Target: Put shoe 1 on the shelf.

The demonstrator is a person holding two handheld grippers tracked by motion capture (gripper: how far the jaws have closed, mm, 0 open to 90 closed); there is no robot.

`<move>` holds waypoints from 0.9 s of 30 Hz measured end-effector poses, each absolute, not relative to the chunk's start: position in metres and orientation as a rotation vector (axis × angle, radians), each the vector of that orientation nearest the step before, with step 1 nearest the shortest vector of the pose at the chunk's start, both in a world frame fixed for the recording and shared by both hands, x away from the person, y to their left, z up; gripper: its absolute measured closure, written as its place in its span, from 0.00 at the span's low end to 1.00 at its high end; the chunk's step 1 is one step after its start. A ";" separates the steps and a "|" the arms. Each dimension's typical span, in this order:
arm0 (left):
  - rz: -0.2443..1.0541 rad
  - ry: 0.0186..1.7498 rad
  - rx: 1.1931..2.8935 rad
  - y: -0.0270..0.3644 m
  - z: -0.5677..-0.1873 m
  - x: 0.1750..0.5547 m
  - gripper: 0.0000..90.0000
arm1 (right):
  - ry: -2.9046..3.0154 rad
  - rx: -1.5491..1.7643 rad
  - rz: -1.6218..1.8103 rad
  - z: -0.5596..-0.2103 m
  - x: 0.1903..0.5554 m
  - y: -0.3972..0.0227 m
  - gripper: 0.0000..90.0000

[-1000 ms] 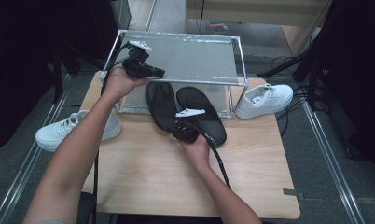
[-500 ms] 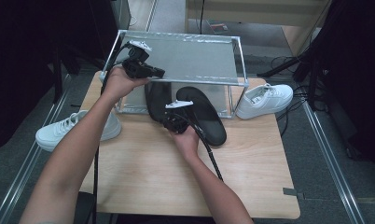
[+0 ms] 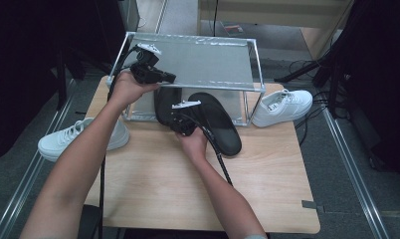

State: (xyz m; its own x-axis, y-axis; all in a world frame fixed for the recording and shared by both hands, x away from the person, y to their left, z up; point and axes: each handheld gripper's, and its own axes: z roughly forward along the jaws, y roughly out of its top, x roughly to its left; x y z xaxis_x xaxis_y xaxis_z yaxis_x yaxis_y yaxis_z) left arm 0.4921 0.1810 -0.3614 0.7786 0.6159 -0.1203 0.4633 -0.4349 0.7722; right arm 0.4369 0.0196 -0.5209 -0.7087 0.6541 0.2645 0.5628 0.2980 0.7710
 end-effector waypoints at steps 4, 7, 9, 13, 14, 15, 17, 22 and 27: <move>0.222 0.804 2.107 0.181 -0.361 0.492 1.00 | 2.454 1.136 1.406 -0.512 0.433 0.013 1.00; 0.221 0.808 2.105 0.181 -0.361 0.492 1.00 | 2.453 1.122 1.421 -0.505 0.425 0.003 1.00; 0.220 0.811 2.105 0.181 -0.361 0.492 1.00 | 2.463 1.110 1.412 -0.503 0.419 -0.003 1.00; 0.223 0.814 2.106 0.180 -0.361 0.492 1.00 | 2.468 1.090 1.418 -0.501 0.409 -0.015 1.00; 0.219 0.816 2.105 0.180 -0.361 0.492 1.00 | 2.470 1.101 1.428 -0.499 0.404 -0.023 1.00; 0.220 0.814 2.106 0.180 -0.361 0.492 1.00 | 2.470 1.099 1.431 -0.498 0.402 -0.027 1.00; 0.221 0.815 2.107 0.180 -0.361 0.492 1.00 | 2.463 1.094 1.442 -0.495 0.397 -0.034 1.00; 0.221 0.817 2.107 0.180 -0.361 0.492 1.00 | 2.452 1.073 1.454 -0.485 0.386 -0.053 1.00; 0.222 0.813 2.108 0.180 -0.361 0.492 1.00 | 2.443 1.071 1.443 -0.480 0.378 -0.069 1.00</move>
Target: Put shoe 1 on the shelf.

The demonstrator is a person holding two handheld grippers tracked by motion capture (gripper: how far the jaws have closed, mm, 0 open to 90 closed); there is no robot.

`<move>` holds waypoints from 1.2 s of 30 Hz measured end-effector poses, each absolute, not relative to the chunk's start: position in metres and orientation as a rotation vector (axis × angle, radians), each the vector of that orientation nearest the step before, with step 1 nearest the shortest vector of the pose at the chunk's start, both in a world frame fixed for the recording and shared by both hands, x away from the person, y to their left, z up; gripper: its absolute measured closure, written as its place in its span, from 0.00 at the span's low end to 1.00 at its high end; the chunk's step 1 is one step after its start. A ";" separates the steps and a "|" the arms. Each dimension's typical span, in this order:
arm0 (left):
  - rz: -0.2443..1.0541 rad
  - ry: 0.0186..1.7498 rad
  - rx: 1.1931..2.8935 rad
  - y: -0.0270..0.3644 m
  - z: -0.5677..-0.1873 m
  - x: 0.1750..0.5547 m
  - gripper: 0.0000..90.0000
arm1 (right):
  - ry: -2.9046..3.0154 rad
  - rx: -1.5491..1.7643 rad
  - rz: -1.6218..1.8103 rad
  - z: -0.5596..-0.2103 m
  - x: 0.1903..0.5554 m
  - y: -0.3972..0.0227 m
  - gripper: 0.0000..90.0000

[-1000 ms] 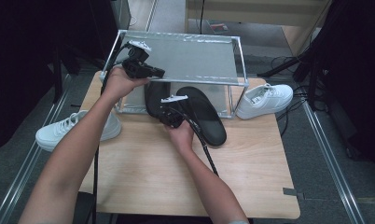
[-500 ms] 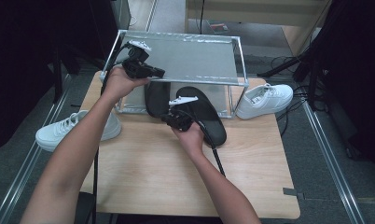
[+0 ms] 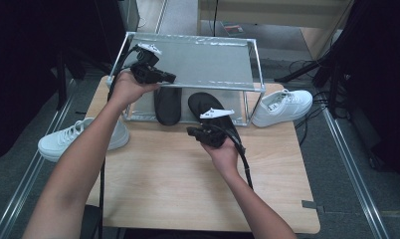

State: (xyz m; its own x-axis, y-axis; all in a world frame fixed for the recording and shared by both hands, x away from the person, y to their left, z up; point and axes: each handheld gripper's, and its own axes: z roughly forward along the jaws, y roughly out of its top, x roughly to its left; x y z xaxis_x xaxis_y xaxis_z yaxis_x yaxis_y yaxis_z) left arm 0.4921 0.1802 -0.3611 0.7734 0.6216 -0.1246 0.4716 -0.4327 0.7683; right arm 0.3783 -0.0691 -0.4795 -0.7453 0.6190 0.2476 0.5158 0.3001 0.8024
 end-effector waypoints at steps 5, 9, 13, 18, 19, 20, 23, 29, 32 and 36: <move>0.224 0.811 2.110 0.180 -0.361 0.492 1.00 | 2.423 1.088 1.437 -0.477 0.369 -0.092 1.00; 0.224 0.812 2.109 0.180 -0.361 0.492 1.00 | 2.404 1.119 1.433 -0.481 0.362 -0.108 1.00; 0.227 0.811 2.110 0.180 -0.361 0.492 1.00 | 2.395 1.130 1.405 -0.484 0.356 -0.126 1.00; 0.224 0.813 2.108 0.180 -0.361 0.492 1.00 | 2.367 1.152 1.377 -0.486 0.349 -0.148 1.00; 0.226 0.812 2.110 0.180 -0.361 0.492 1.00 | 2.358 1.156 1.377 -0.487 0.347 -0.152 1.00; 0.226 0.812 2.110 0.180 -0.361 0.492 1.00 | 2.358 1.156 1.377 -0.487 0.347 -0.152 1.00; 0.226 0.813 2.107 0.180 -0.361 0.492 1.00 | 2.339 1.167 1.366 -0.492 0.341 -0.167 1.00; 0.228 0.810 2.111 0.180 -0.361 0.492 1.00 | 2.320 1.190 1.338 -0.496 0.334 -0.186 1.00; 0.221 0.813 2.105 0.180 -0.361 0.492 1.00 | 2.299 1.200 1.310 -0.498 0.330 -0.194 1.00; 0.223 0.812 2.105 0.180 -0.361 0.492 1.00 | 2.306 1.190 1.288 -0.502 0.327 -0.199 1.00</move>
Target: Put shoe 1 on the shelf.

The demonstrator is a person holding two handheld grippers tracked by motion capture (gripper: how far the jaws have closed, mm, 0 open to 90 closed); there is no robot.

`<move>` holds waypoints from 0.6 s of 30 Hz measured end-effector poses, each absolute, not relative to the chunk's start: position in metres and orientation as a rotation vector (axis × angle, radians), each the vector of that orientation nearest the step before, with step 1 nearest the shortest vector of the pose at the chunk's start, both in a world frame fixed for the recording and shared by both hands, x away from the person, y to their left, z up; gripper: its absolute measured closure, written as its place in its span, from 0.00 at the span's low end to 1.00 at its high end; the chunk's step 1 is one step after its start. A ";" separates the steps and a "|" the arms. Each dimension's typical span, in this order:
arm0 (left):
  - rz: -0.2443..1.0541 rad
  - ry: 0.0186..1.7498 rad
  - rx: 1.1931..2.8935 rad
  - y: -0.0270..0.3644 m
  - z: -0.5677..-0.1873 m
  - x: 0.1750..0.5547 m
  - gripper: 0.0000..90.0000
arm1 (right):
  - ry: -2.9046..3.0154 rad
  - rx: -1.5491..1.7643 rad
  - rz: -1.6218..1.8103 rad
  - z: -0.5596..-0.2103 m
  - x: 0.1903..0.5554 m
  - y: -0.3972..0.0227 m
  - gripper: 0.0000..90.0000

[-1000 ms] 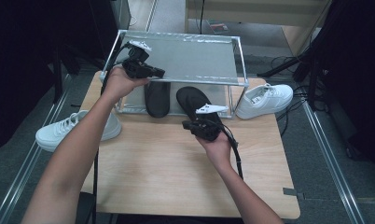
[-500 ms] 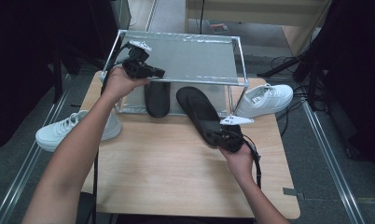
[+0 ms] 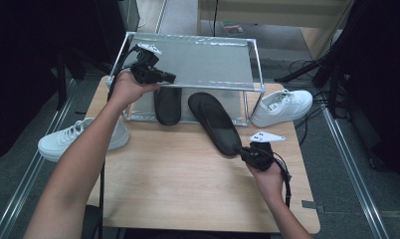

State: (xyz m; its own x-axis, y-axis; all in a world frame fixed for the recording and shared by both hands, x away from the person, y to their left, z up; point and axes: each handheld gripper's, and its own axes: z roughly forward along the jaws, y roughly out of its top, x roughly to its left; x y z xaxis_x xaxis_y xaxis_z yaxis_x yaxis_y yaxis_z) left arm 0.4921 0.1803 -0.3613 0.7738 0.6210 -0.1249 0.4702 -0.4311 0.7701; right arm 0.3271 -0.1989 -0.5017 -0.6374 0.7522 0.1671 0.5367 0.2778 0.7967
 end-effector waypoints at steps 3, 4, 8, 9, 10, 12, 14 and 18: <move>0.223 0.811 2.105 0.180 -0.361 0.492 1.00 | 2.321 1.197 1.253 -0.510 0.328 -0.204 1.00; 0.223 0.811 2.107 0.180 -0.361 0.492 1.00 | 2.321 1.197 1.253 -0.510 0.328 -0.204 1.00; 0.231 0.809 2.109 0.180 -0.361 0.492 1.00 | 2.357 1.192 1.192 -0.519 0.327 -0.204 1.00; 0.231 0.809 2.108 0.180 -0.361 0.492 1.00 | 2.369 1.191 1.183 -0.520 0.327 -0.204 1.00; 0.231 0.809 2.108 0.180 -0.361 0.492 1.00 | 2.369 1.191 1.183 -0.520 0.327 -0.204 1.00; 0.231 0.810 2.108 0.180 -0.361 0.491 1.00 | 2.393 1.200 1.160 -0.525 0.329 -0.206 1.00; 0.231 0.809 2.108 0.180 -0.361 0.491 1.00 | 2.397 1.206 1.154 -0.526 0.329 -0.207 1.00; 0.227 0.809 2.105 0.180 -0.361 0.492 1.00 | 2.406 1.206 1.112 -0.532 0.333 -0.207 1.00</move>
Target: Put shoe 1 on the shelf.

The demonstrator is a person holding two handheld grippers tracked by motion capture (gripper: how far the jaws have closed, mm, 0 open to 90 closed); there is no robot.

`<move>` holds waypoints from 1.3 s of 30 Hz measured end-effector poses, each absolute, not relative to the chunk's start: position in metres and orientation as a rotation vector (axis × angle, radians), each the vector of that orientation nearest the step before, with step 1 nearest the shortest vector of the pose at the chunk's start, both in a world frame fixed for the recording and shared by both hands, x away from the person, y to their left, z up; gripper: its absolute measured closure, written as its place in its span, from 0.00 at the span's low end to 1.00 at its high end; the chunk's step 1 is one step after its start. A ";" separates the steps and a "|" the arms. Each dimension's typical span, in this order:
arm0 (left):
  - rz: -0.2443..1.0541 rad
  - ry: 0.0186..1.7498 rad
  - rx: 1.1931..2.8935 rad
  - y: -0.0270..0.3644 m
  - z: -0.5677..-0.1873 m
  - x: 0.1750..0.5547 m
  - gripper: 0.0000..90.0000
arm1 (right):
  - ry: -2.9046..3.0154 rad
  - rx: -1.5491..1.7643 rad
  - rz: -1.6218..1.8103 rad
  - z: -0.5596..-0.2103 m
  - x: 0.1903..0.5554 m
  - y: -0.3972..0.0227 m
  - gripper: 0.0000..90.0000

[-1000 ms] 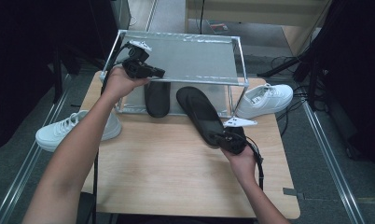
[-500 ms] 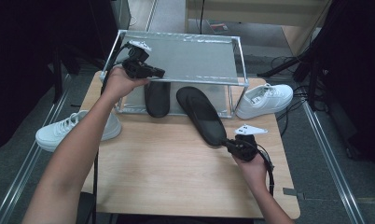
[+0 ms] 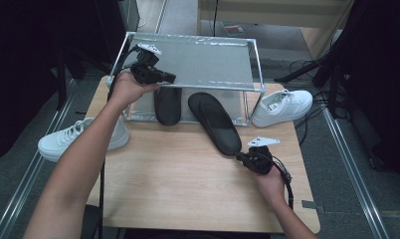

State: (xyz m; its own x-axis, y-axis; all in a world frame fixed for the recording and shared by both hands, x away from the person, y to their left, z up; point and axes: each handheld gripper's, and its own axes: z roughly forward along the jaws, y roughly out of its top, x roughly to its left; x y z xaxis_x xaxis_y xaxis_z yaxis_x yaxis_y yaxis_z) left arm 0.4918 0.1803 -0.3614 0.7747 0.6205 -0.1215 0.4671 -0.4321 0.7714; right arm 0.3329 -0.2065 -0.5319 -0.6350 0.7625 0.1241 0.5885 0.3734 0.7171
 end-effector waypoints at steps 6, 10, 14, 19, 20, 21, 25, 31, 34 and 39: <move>0.221 0.812 2.103 0.181 -0.362 0.492 1.00 | 2.390 1.220 1.122 -0.534 0.338 -0.204 1.00; 0.222 0.812 2.101 0.180 -0.362 0.492 1.00 | 2.371 1.243 1.148 -0.535 0.342 -0.200 1.00; 0.220 0.811 2.102 0.181 -0.362 0.492 1.00 | 2.370 1.246 1.147 -0.533 0.346 -0.195 1.00; 0.219 0.811 2.099 0.181 -0.362 0.492 1.00 | 2.339 1.250 1.171 -0.529 0.352 -0.188 1.00; 0.219 0.811 2.099 0.181 -0.362 0.492 1.00 | 2.340 1.252 1.176 -0.529 0.353 -0.187 1.00; 0.220 0.812 2.101 0.181 -0.362 0.492 1.00 | 2.334 1.253 1.180 -0.528 0.354 -0.186 1.00; 0.220 0.811 2.101 0.181 -0.362 0.492 1.00 | 2.333 1.242 1.189 -0.530 0.355 -0.185 1.00; 0.220 0.812 2.101 0.181 -0.362 0.492 1.00 | 2.315 1.243 1.219 -0.531 0.358 -0.179 1.00; 0.219 0.812 2.100 0.181 -0.362 0.492 1.00 | 2.316 1.242 1.232 -0.528 0.363 -0.174 1.00; 0.220 0.811 2.101 0.181 -0.362 0.492 1.00 | 2.291 1.254 1.287 -0.517 0.371 -0.168 1.00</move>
State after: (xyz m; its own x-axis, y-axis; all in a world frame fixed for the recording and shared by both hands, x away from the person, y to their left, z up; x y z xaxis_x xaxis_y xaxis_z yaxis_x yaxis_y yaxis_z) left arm 0.4923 0.1809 -0.3619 0.7742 0.6199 -0.1284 0.4702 -0.4273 0.7722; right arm 0.3710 -0.1679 -0.5175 -0.6077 0.7695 0.1966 0.5683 0.2484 0.7844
